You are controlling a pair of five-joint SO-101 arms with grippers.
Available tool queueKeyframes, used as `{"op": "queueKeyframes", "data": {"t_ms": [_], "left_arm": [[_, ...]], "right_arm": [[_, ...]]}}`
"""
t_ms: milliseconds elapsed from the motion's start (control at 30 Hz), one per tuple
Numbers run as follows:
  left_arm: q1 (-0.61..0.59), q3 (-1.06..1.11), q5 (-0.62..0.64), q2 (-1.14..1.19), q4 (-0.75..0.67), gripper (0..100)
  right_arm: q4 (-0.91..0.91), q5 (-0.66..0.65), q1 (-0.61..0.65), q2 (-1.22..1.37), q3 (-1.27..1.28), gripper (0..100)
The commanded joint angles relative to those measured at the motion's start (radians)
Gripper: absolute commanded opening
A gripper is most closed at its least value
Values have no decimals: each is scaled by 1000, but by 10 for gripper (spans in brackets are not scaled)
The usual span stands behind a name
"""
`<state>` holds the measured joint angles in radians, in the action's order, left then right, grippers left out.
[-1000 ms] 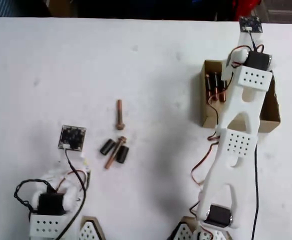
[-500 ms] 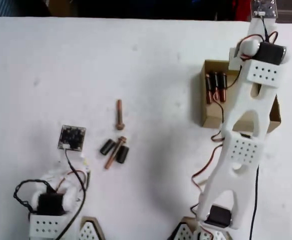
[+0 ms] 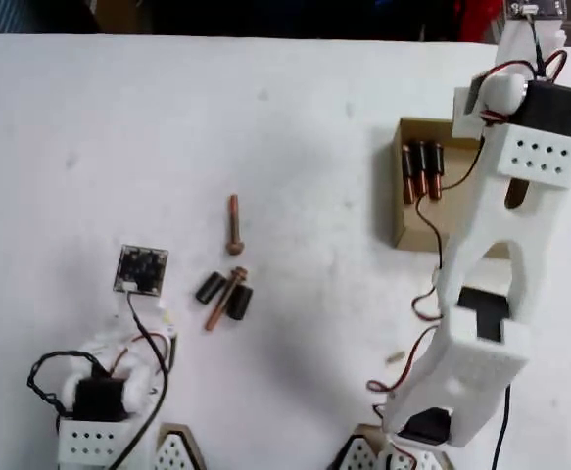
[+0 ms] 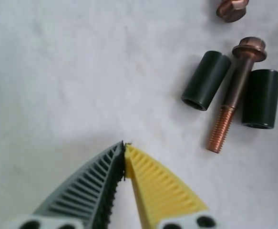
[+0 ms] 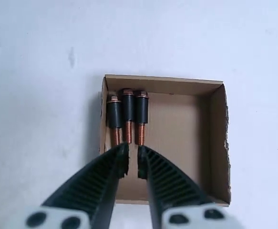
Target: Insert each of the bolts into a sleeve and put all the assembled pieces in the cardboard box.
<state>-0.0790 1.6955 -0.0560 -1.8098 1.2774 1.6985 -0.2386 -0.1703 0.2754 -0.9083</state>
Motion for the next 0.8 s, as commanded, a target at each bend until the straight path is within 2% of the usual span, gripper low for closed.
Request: {"op": "queueKeyframes", "data": {"t_ms": [0, 767], "left_arm": [[-5, -3, -11, -10, -11, 27], [-5, -3, -11, -10, -8, 27]], "right_arm": [[22, -14, 47, -157, 75, 18], [12, -14, 394, -900, 761, 18]]}}
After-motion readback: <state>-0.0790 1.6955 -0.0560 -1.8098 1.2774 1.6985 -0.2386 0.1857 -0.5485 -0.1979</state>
